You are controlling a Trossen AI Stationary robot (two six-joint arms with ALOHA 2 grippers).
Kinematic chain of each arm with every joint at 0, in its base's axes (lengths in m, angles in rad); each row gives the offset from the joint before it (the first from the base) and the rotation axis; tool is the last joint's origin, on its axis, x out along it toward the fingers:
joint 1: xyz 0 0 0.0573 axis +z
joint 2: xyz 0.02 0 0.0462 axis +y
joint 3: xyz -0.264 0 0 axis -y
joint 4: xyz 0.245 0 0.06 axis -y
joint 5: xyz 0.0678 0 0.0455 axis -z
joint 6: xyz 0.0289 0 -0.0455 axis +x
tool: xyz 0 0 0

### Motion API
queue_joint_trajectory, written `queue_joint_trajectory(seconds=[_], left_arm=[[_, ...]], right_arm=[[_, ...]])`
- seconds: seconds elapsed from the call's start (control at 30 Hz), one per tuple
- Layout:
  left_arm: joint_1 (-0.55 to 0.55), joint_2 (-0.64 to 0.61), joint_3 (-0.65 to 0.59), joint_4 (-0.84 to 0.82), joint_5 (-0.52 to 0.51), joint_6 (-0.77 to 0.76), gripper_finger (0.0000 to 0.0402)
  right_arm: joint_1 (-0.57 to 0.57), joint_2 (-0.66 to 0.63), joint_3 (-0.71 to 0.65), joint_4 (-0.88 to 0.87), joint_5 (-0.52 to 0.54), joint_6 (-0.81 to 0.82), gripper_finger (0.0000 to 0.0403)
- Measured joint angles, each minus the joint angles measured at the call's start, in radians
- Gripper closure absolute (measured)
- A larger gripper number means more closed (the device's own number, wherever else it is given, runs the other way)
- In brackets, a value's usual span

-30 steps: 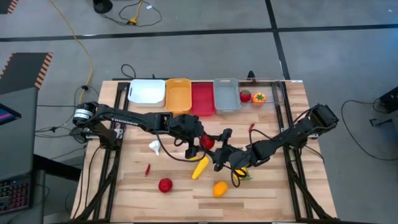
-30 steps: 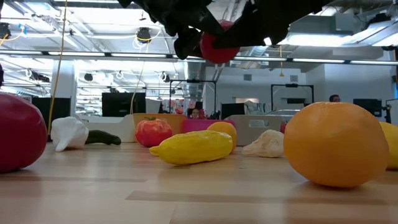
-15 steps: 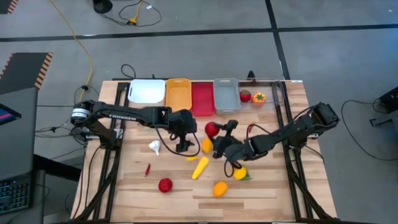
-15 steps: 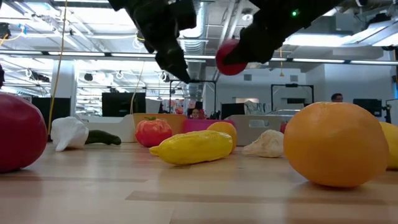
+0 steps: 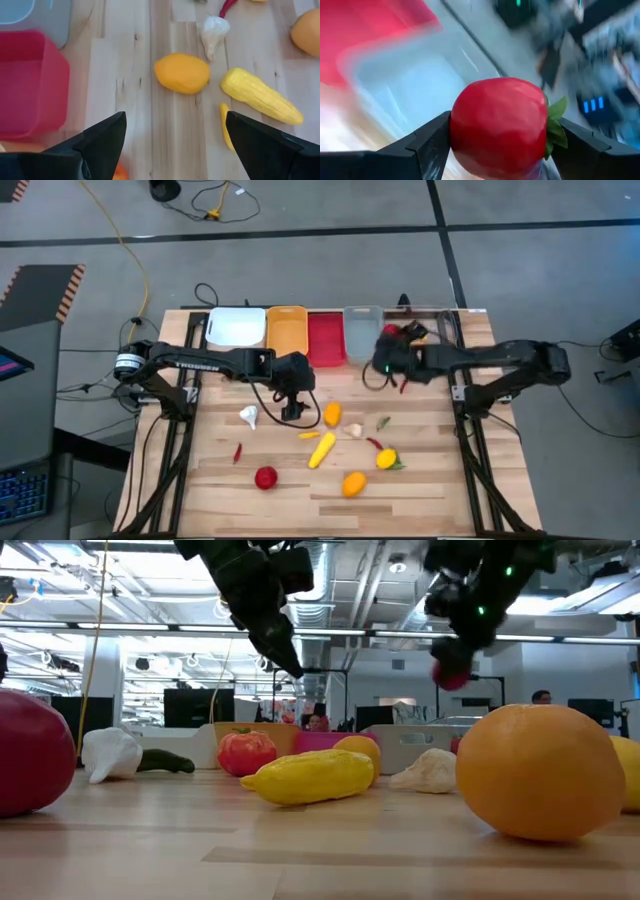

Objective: Sort produce into baskets
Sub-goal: Put the red tomato into the transparent bin

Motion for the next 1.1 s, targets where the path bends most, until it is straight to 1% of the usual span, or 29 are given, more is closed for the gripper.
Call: queue_joint_trajectory(seconds=[0.13,0.27,0.37,0.47,0.6,0.77,1.1], left_arm=[[0.000,0.000,0.000,0.006,0.000,0.000,0.0074],[0.000,0.000,0.000,0.008,0.000,0.000,0.0074],[0.000,0.000,0.000,0.008,0.000,0.000,0.0074],[0.000,0.000,0.000,0.008,0.000,0.002,0.0074],[0.000,0.000,0.000,0.008,0.000,0.019,0.0074],[0.000,0.000,0.000,0.008,-0.023,0.020,0.0074],[0.000,0.000,0.000,-0.020,-0.047,0.028,0.0074]], right_arm=[[-0.181,0.010,0.000,-0.058,-0.060,0.003,0.0086],[-0.340,0.045,0.000,-0.053,-0.179,-0.032,0.0085],[-0.428,0.079,0.000,-0.046,-0.282,-0.070,0.0085],[-0.483,0.111,0.000,-0.036,-0.336,-0.110,0.0085],[-0.517,0.150,0.000,-0.020,-0.339,-0.160,0.0085],[-0.533,0.183,0.004,-0.014,-0.338,-0.162,0.0085],[-0.530,0.177,0.002,-0.005,-0.338,-0.161,0.0084]])
